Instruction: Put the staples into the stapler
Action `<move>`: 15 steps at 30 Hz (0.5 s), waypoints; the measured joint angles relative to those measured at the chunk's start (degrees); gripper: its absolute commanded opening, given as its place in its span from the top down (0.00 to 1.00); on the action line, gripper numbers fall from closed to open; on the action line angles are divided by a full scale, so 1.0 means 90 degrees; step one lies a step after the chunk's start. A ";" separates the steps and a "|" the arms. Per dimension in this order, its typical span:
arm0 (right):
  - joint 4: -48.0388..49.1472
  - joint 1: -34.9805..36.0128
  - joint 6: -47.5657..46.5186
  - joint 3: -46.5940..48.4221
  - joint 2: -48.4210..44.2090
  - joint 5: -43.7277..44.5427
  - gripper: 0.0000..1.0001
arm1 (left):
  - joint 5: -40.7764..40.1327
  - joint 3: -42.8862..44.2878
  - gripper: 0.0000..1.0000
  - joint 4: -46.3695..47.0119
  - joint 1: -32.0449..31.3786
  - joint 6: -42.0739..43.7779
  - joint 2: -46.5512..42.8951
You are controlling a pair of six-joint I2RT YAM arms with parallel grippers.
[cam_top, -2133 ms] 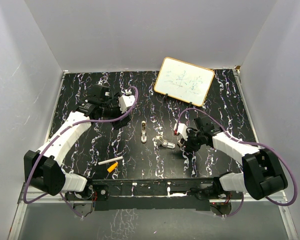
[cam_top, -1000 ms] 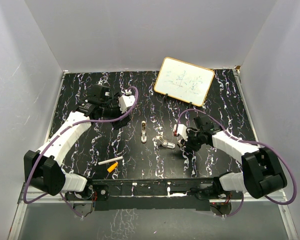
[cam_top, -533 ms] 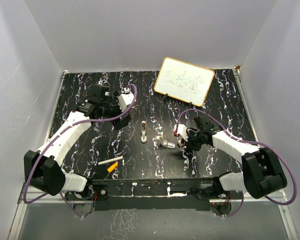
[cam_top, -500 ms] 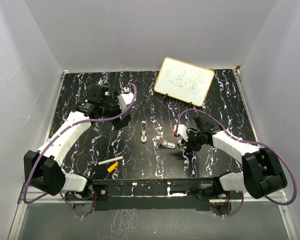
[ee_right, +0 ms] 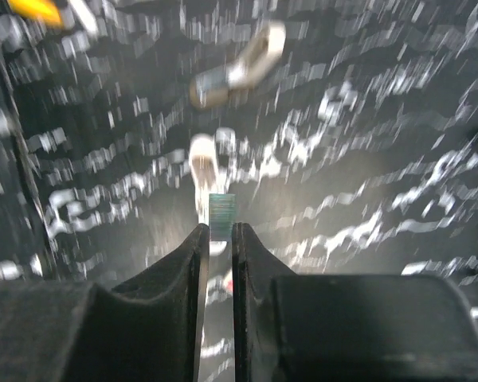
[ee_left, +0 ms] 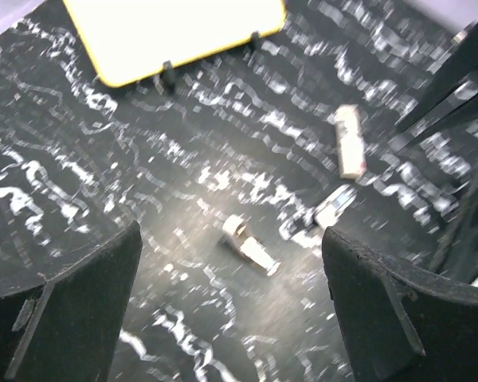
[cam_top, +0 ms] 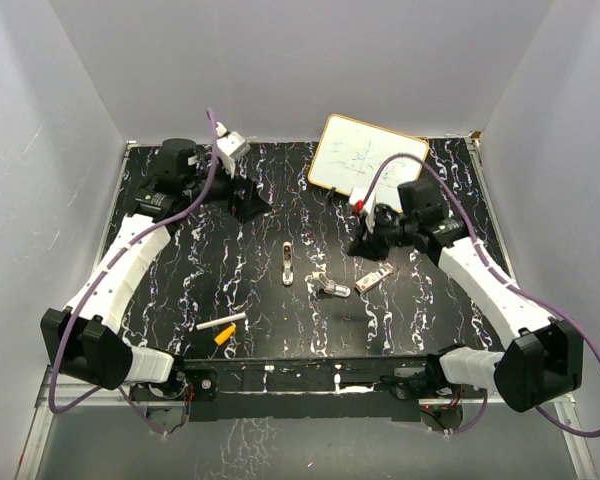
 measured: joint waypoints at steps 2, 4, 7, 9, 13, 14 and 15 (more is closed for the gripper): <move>0.0425 0.0000 0.0765 0.0432 -0.0002 -0.0386 0.91 | 0.0357 0.0034 0.08 0.0454 0.0075 -0.0782 0.0019; 0.0954 0.0000 0.1596 0.0811 0.0049 -0.0670 0.91 | 0.0656 0.0143 0.10 0.0908 0.0112 -0.1530 0.0114; 0.1872 0.0002 0.2934 0.1362 0.0313 -0.0950 0.91 | 0.1035 0.0452 0.14 0.1625 0.0121 -0.2606 0.0389; 0.2472 0.0000 0.3806 0.1593 0.0520 -0.1078 0.91 | 0.1282 0.0549 0.16 0.2234 0.0121 -0.3351 0.0566; 0.3514 0.0000 0.5365 0.1783 0.0925 -0.1338 0.91 | 0.1678 0.0527 0.23 0.3458 0.0121 -0.4860 0.0816; 0.3752 0.0000 0.5731 0.1792 0.1020 -0.1426 0.91 | 0.1766 0.0486 0.24 0.3837 0.0121 -0.5253 0.0860; 0.3946 0.0000 0.6025 0.1795 0.1098 -0.1481 0.91 | 0.1829 0.0408 0.25 0.4291 0.0121 -0.5688 0.0891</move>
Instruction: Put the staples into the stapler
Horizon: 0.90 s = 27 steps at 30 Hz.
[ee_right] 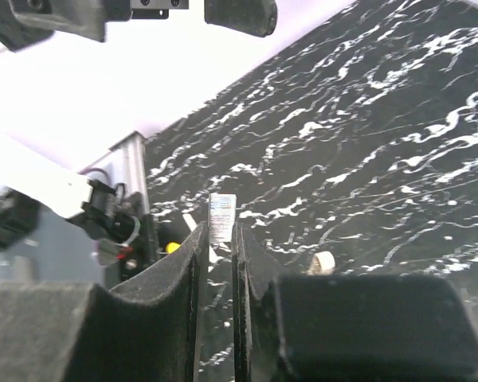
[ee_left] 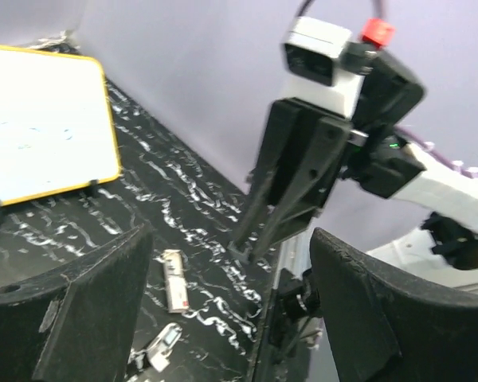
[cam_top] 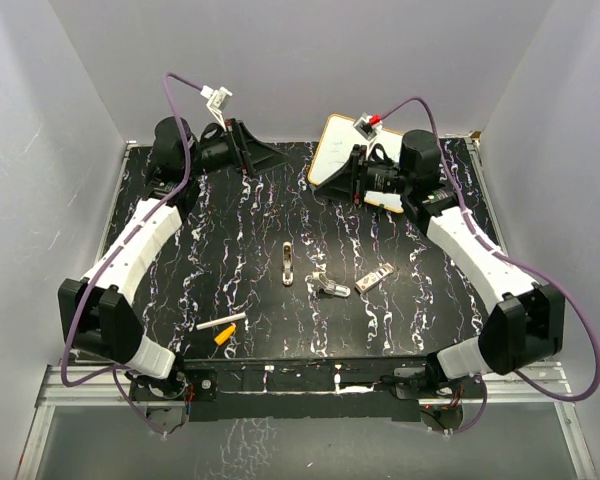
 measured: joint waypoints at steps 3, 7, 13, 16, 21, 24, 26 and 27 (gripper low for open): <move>0.0663 0.0000 0.0984 0.0000 0.0270 -0.0223 0.91 | 0.0136 -0.0270 0.28 0.0940 -0.0015 -0.0877 0.0017; 0.1530 0.0002 0.1987 0.0000 0.0491 -0.0488 0.91 | 0.0206 -0.0651 0.32 0.1729 -0.0066 -0.1579 0.0039; 0.2671 0.0002 0.2990 -0.0085 0.0549 -0.0750 0.91 | 0.0262 -0.1064 0.37 0.2392 -0.0311 -0.2140 0.0119; 0.3140 0.0015 0.3339 -0.0192 0.0561 -0.0814 0.91 | 0.0287 -0.1071 0.38 0.2645 -0.0398 -0.2293 0.0177; 0.3655 0.0027 0.3798 -0.0372 0.0639 -0.0833 0.91 | 0.0304 -0.1071 0.45 0.2846 -0.0476 -0.2361 0.0177; 0.3832 0.0027 0.3973 -0.0386 0.0714 -0.0835 0.91 | 0.0306 -0.1071 0.50 0.2897 -0.0495 -0.2361 0.0180; 0.3917 0.0027 0.4034 -0.0386 0.0741 -0.0835 0.91 | 0.0306 -0.1069 0.51 0.2895 -0.0517 -0.2348 0.0180; 0.3939 0.0027 0.4056 -0.0386 0.0746 -0.0835 0.91 | 0.0306 -0.1069 0.52 0.2873 -0.0522 -0.2329 0.0180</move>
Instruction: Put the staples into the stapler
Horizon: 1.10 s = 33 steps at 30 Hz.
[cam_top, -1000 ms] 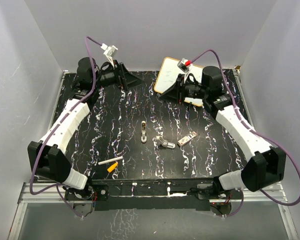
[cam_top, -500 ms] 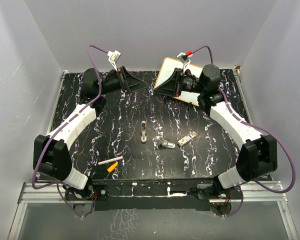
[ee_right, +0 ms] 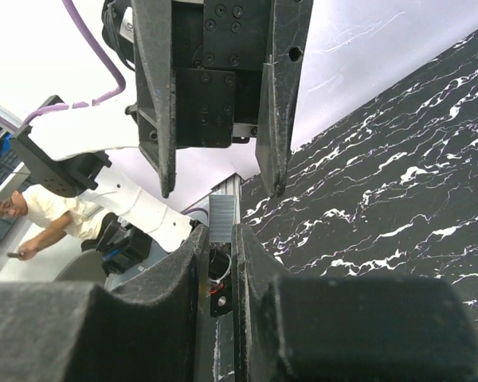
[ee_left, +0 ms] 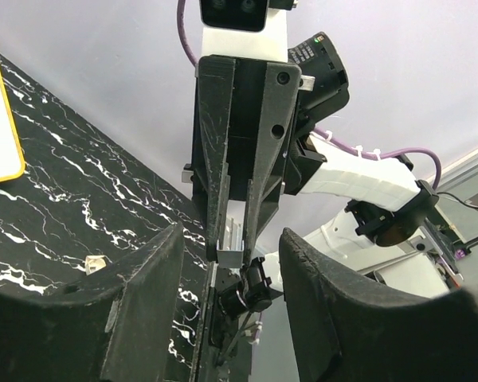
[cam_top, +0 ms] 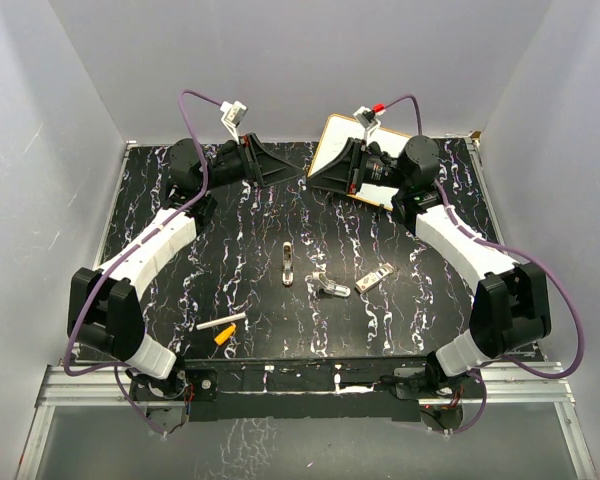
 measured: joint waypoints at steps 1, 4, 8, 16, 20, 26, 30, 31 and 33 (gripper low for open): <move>0.0044 0.0000 0.0029 -0.0002 0.0000 0.0002 0.91 | 0.0000 0.0000 0.53 -0.0024 -0.0005 0.0024 0.0000; 0.0136 0.0000 0.0066 -0.0036 0.0000 0.0005 0.91 | -0.0002 0.0000 0.56 -0.0109 -0.0022 0.0078 0.0002; 0.0136 0.0000 0.0068 -0.0104 0.0000 0.0017 0.91 | -0.0007 0.0002 0.60 -0.0223 -0.0046 0.0180 0.0015; 0.0121 0.0000 -0.0010 -0.0107 0.0000 0.0080 0.91 | -0.0034 0.0039 0.64 -0.0469 -0.0061 0.0362 0.0017; 0.0034 0.0000 -0.0124 -0.0107 0.0000 0.0119 0.91 | -0.0039 0.0039 0.65 -0.0522 -0.0078 0.0420 0.0022; -0.0148 0.0000 -0.0248 -0.0107 0.0000 0.0199 0.91 | -0.0061 0.0121 0.68 -0.0634 -0.0085 0.0478 0.0097; -0.0219 0.0000 -0.0272 -0.0107 0.0000 0.0221 0.91 | -0.0083 0.0134 0.71 -0.0682 -0.0087 0.0503 0.0109; -0.0240 0.0000 -0.0274 -0.0107 0.0000 0.0223 0.91 | -0.0085 0.0134 0.72 -0.0697 -0.0087 0.0508 0.0109; -0.0260 0.0000 -0.0274 -0.0107 0.0000 0.0223 0.91 | -0.0090 0.0134 0.74 -0.0729 -0.0087 0.0532 0.0109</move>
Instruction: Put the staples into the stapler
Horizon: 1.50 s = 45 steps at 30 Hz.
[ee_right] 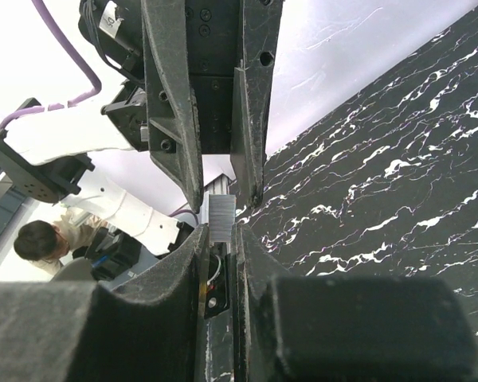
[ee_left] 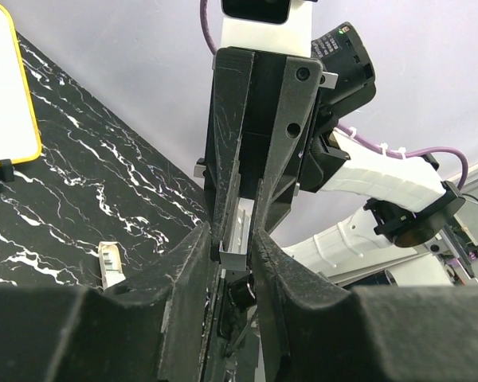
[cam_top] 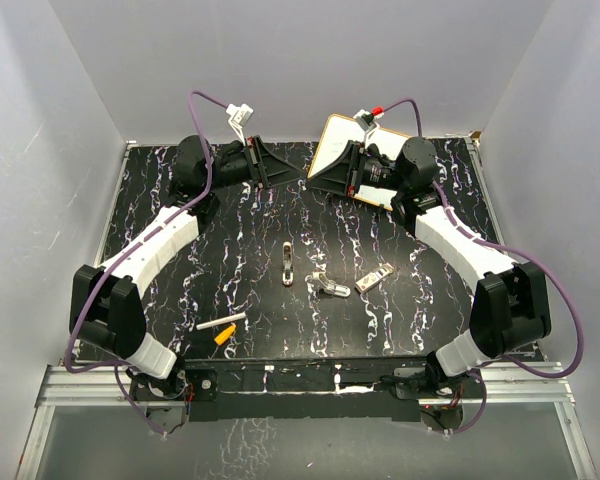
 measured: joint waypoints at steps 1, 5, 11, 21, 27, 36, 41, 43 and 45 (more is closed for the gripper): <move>-0.0002 0.0000 -0.0022 0.0000 0.0000 0.0000 0.91 | -0.0002 0.0000 0.75 -0.0019 0.0000 0.0015 0.0000; -0.0012 0.0000 -0.0141 0.0000 0.0000 0.0002 0.91 | -0.0015 0.0010 0.78 -0.0075 0.0000 0.0044 0.0000; -0.0024 0.0000 -0.0187 0.0000 0.0000 0.0017 0.91 | -0.0019 0.0036 0.83 -0.0107 0.0000 0.0095 0.0000; -0.0039 0.0000 -0.0197 0.0000 0.0000 0.0029 0.75 | -0.0058 0.0121 0.98 -0.0301 -0.0032 0.0272 0.0005; -0.0206 -0.0010 -0.0508 0.0000 -0.0015 0.0015 0.44 | -0.0104 0.0282 1.00 -0.0831 -0.0041 0.0746 0.0002; -0.2132 -0.0389 -0.2878 0.0000 -0.0449 0.0216 0.34 | -0.1020 0.0814 1.00 -0.3840 -0.0044 0.3563 -0.0364; -0.2778 -0.0007 -0.4624 0.0027 -0.0170 0.1452 0.35 | -0.1906 0.0818 1.00 -0.5311 -0.0041 0.5110 -0.0984; -0.2900 0.0352 -0.5161 0.0104 0.0287 0.1902 0.34 | -0.2169 0.0784 1.00 -0.5659 -0.0041 0.5574 -0.1302; -0.2965 0.0641 -0.5552 0.0185 0.0884 0.2159 0.33 | -0.2365 0.0721 1.00 -0.5867 -0.0029 0.5948 -0.1617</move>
